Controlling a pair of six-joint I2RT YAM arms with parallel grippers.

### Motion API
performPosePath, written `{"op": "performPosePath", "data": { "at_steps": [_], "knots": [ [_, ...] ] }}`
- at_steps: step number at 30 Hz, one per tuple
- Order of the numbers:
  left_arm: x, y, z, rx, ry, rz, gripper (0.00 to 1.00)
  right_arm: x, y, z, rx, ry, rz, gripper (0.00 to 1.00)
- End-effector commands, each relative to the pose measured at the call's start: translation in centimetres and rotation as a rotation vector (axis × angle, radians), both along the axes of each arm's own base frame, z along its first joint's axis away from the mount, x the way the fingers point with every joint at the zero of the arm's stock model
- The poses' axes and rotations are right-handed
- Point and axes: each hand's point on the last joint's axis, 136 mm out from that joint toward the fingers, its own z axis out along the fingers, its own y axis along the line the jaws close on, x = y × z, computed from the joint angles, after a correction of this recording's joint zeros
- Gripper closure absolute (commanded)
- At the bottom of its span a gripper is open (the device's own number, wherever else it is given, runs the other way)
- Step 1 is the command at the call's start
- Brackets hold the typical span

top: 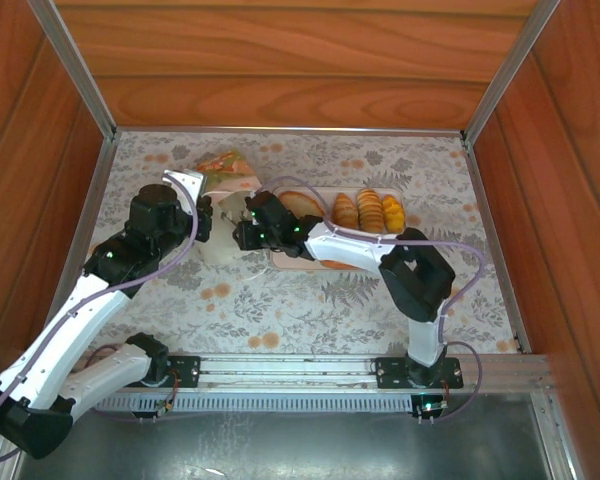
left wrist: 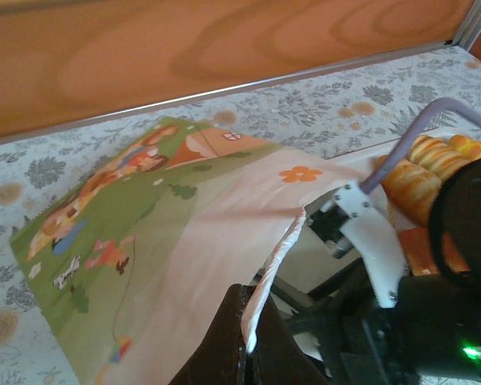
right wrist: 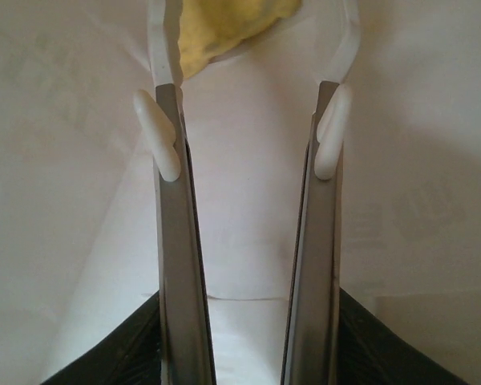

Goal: Take the fake bread out of the paper bag

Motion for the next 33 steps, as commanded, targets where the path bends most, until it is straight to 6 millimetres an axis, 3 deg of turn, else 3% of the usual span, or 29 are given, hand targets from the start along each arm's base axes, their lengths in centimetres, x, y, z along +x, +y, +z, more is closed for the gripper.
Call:
{"op": "performPosePath", "data": {
  "at_steps": [1,5,11,18,27,33],
  "knots": [
    [0.1,-0.8,1.9,-0.052,-0.031,-0.021,1.0,2.1,1.1,0.7,0.113,0.052,-0.065,0.53],
    [0.0,-1.2,1.7,-0.052,-0.022,-0.036,1.0,1.9,3.6,1.8,0.25,0.071,0.055,0.53],
    [-0.1,-1.6,1.7,-0.059,-0.02,-0.054,1.0,1.3,5.8,1.8,0.318,0.126,0.146,0.53],
    [-0.1,-1.6,1.9,-0.06,-0.024,-0.052,1.0,1.4,6.3,1.4,0.303,0.145,0.159,0.55],
    [0.0,-2.0,1.5,-0.045,-0.016,-0.071,1.0,-1.2,8.6,2.3,0.367,0.191,0.308,0.55],
    [-0.2,-2.6,1.4,-0.055,-0.006,-0.105,1.0,0.3,7.5,-0.5,0.252,0.209,0.162,0.52]
  ]
}}
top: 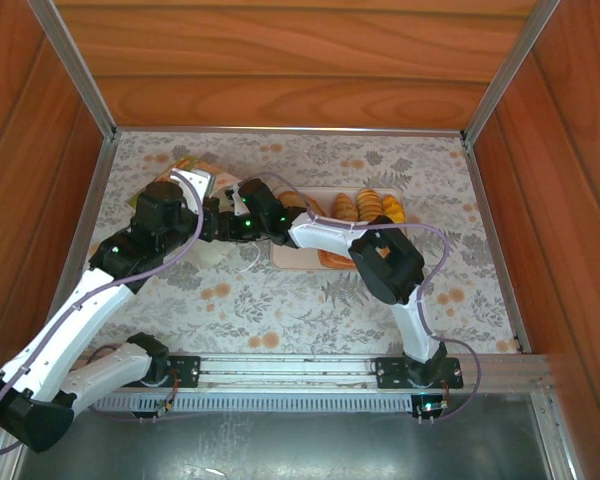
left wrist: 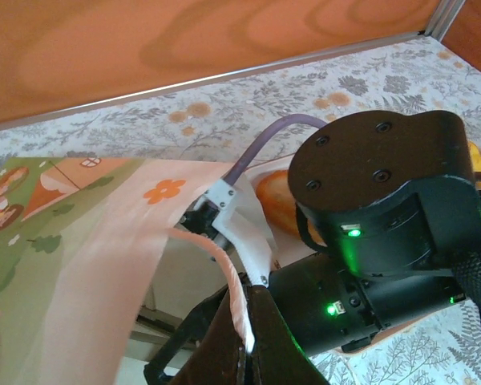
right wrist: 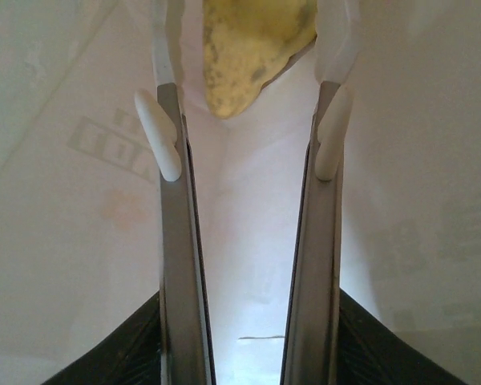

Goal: Take the fake bread out of the paper bag

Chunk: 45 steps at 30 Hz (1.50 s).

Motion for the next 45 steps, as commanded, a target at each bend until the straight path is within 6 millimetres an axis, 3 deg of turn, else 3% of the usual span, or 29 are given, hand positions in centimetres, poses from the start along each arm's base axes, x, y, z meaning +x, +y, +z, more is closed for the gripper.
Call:
{"op": "performPosePath", "data": {
  "at_steps": [1,12,19,25,29,40,45],
  "knots": [
    [-0.1,-0.9,2.0,-0.035,-0.041,-0.04,1.0,0.7,0.5,-0.9,-0.032,-0.009,-0.032,0.52],
    [-0.4,-1.2,1.9,-0.033,-0.042,-0.067,1.0,-0.7,3.0,-1.9,-0.003,0.056,0.086,0.56],
    [-0.5,-0.8,1.8,-0.028,-0.047,-0.052,1.0,-1.0,2.9,-2.0,-0.006,0.051,0.091,0.64],
    [-0.2,1.4,1.2,0.004,-0.063,0.067,1.0,-0.7,1.5,0.1,-0.01,-0.027,0.042,0.78],
    [0.4,3.3,0.8,0.022,-0.066,0.185,1.0,-0.4,-0.5,1.1,-0.076,-0.101,-0.012,0.8],
    [1.6,3.5,0.1,0.035,-0.036,0.239,1.0,-2.2,-4.7,0.7,-0.237,-0.205,-0.087,0.8],
    [1.8,3.9,0.2,0.04,-0.042,0.269,1.0,-2.5,-5.8,1.9,-0.301,-0.277,-0.109,0.8]
  ]
}}
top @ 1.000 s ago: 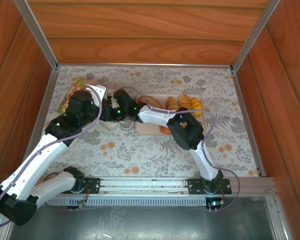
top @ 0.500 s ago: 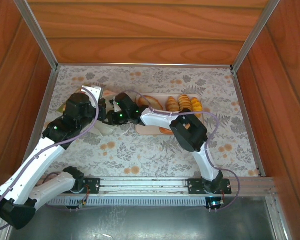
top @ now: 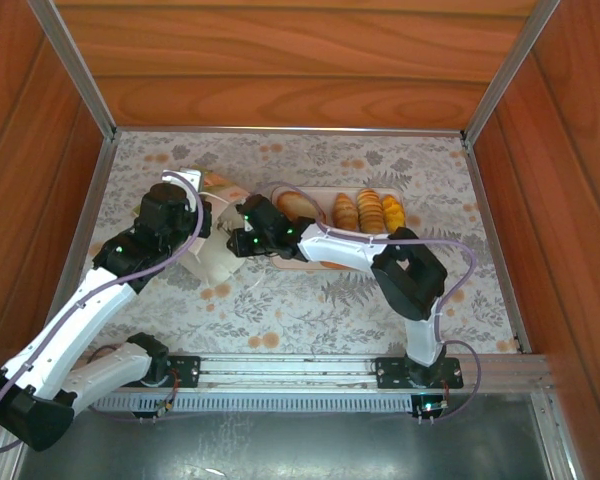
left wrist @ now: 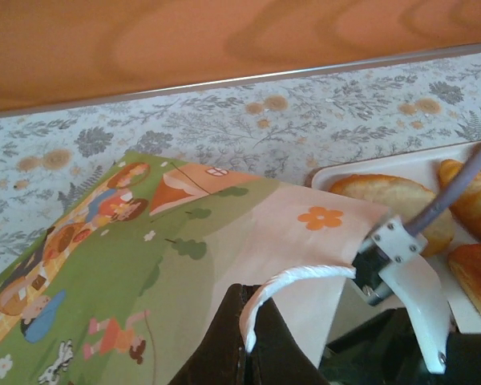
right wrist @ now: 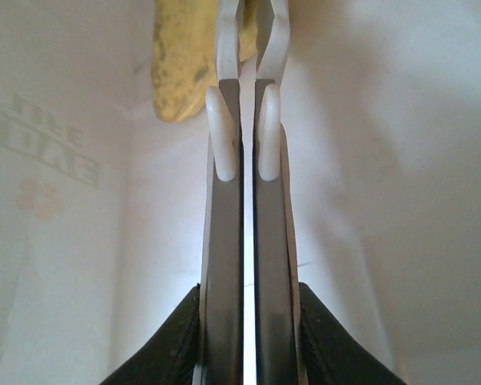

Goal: Take the fake bread out of the paper bag

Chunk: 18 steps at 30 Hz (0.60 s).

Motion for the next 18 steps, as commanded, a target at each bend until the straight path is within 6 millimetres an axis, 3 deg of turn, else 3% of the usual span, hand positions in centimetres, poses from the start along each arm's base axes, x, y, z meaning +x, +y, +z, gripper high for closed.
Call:
{"op": "performPosePath", "data": {
  "at_steps": [1,5,12,18],
  "knots": [
    [0.3,0.5,1.3,-0.019,-0.037,0.046,1.0,0.5,-0.9,3.3,-0.049,-0.141,-0.021,0.8],
    [0.5,0.4,1.4,-0.022,-0.036,0.052,1.0,0.5,-1.8,4.4,-0.087,-0.214,-0.031,0.79],
    [0.2,-0.7,1.6,-0.043,-0.03,-0.015,1.0,-0.6,-0.8,3.3,0.027,-0.078,-0.021,0.62],
    [0.1,-1.1,1.8,-0.057,-0.033,-0.036,1.0,0.2,-0.3,2.3,0.051,-0.006,-0.061,0.58]
  ]
}}
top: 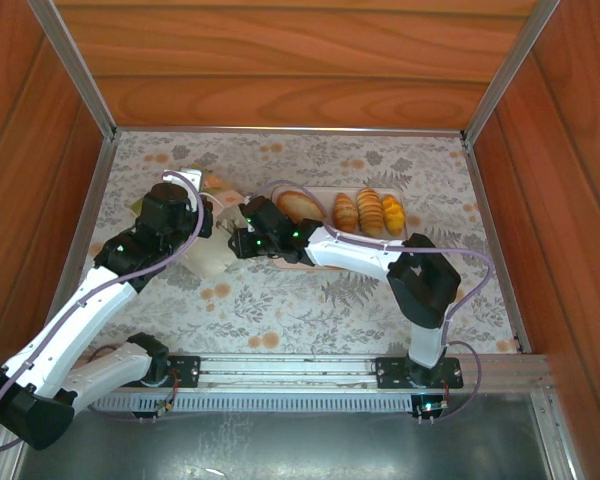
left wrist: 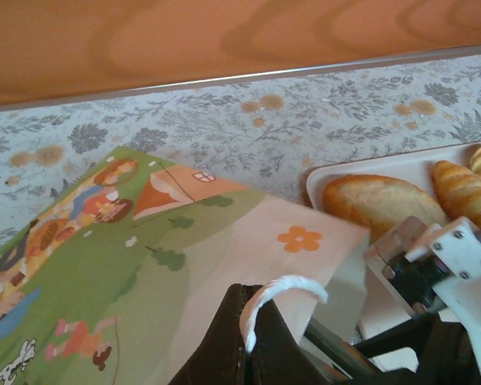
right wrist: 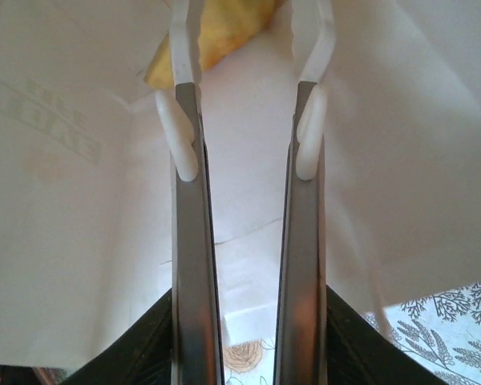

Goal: Take the fake bread out of the paper bag

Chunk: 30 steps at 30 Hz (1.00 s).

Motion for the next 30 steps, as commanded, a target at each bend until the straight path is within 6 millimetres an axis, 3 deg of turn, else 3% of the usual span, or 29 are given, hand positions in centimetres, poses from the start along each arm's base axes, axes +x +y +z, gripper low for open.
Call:
{"op": "performPosePath", "data": {
  "at_steps": [1,7,14,18,23,30],
  "knots": [
    [0.2,-0.7,2.1,-0.038,-0.047,-0.025,1.0,0.6,0.9,0.0,0.056,0.051,-0.03,0.56],
    [0.2,-1.1,2.0,-0.043,-0.042,-0.044,1.0,-0.1,3.2,-0.1,0.147,0.125,0.051,0.56],
    [0.1,-1.3,2.1,-0.053,-0.042,-0.05,1.0,0.2,5.2,1.2,0.306,0.179,0.039,0.54],
    [0.1,-1.3,2.1,-0.056,-0.043,-0.05,1.0,0.6,5.8,1.4,0.349,0.225,0.013,0.53],
    [0.1,-1.6,2.2,-0.073,-0.037,-0.062,1.0,1.4,5.6,-0.3,0.281,0.269,-0.049,0.52],
    [0.1,-2.8,2.6,-0.122,-0.027,-0.105,1.0,2.5,7.4,0.2,0.357,0.252,-0.048,0.53]
  ]
}}
